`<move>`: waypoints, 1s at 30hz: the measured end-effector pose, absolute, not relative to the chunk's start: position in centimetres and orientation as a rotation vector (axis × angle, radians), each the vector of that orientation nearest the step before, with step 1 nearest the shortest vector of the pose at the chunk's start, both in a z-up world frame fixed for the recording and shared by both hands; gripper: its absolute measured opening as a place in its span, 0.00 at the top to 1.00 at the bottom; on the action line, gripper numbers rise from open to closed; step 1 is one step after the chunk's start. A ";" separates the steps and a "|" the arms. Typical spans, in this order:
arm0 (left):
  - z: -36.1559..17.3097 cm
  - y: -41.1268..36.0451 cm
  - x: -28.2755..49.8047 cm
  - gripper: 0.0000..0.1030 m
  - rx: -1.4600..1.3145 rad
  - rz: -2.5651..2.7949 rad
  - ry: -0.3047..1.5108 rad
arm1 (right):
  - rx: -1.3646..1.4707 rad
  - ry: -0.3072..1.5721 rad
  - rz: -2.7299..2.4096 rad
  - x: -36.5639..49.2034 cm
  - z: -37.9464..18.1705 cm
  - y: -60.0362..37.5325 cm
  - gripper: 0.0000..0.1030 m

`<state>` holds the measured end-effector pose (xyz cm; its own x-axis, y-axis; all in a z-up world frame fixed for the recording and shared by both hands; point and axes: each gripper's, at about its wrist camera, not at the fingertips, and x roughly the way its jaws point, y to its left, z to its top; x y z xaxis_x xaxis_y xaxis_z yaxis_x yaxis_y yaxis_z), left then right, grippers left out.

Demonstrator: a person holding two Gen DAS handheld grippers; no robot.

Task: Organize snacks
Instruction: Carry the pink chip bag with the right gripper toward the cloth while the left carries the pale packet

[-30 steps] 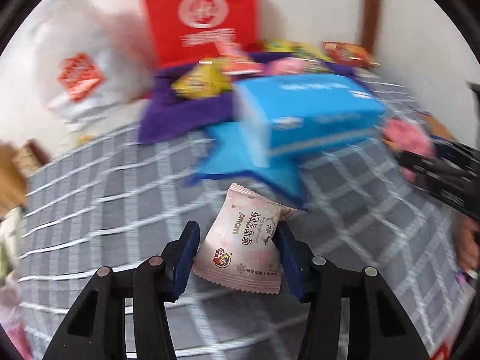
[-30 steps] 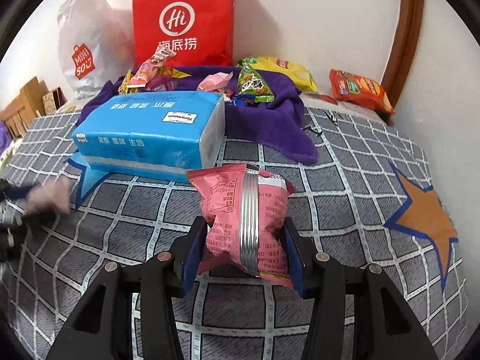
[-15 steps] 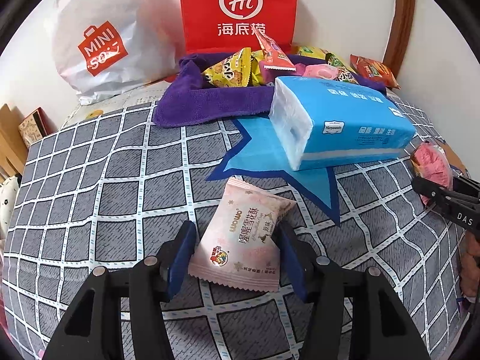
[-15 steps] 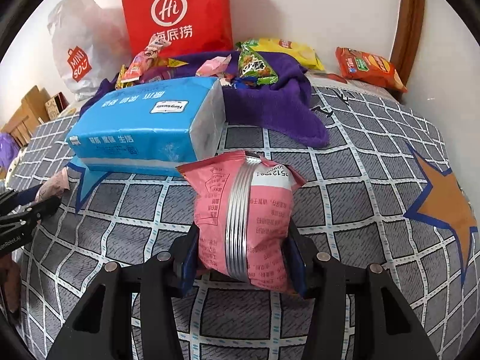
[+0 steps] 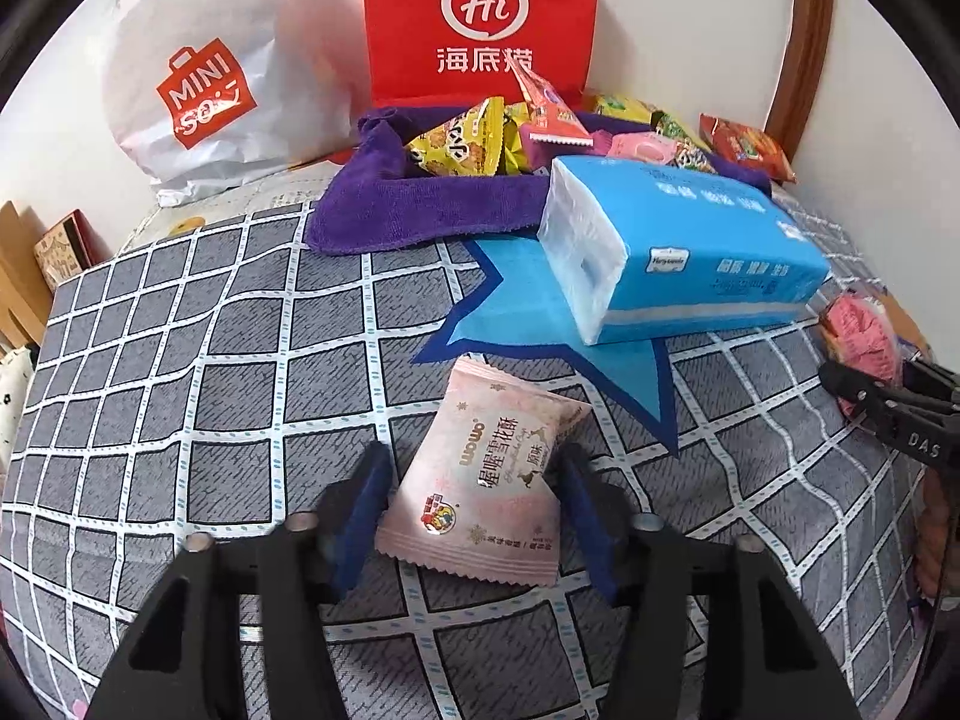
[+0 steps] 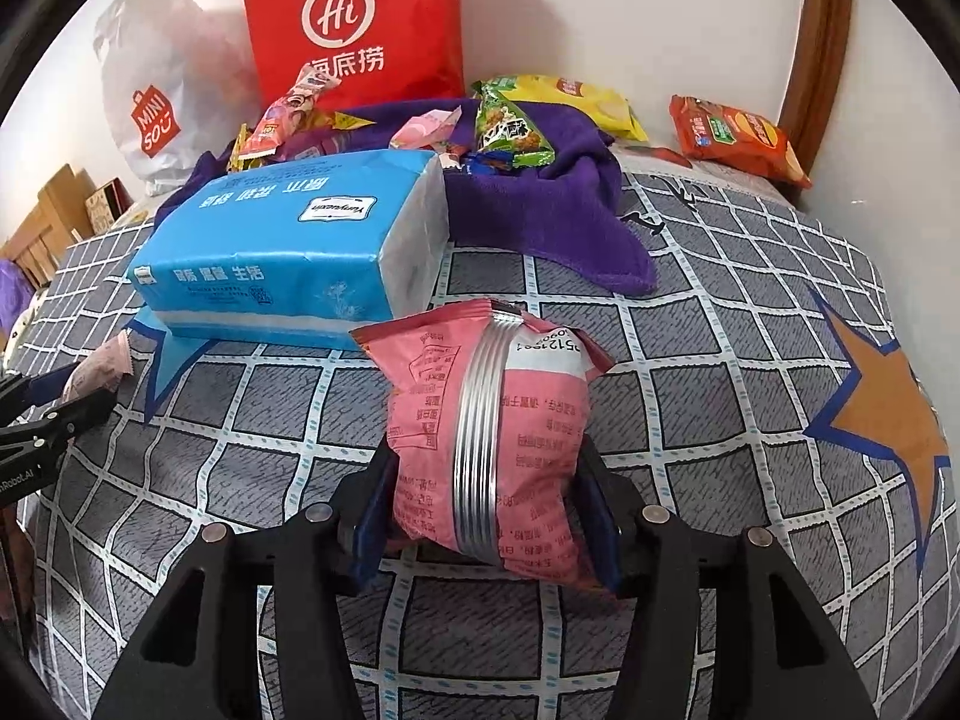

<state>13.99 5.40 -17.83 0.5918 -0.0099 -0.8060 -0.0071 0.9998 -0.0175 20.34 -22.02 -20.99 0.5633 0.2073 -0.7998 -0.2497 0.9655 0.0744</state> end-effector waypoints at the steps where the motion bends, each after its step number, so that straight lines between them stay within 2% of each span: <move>1: -17.8 5.7 13.9 0.51 -0.040 -0.014 0.934 | -0.047 0.934 0.271 20.4 -21.0 -22.1 0.47; 13: -17.0 7.1 12.8 0.52 -0.156 -0.053 0.940 | -0.014 0.924 0.265 19.5 -20.3 -22.9 0.54; 30: -9.1 3.8 11.3 0.52 -0.196 -0.185 0.866 | -0.027 0.748 0.319 14.9 -11.3 -22.3 0.54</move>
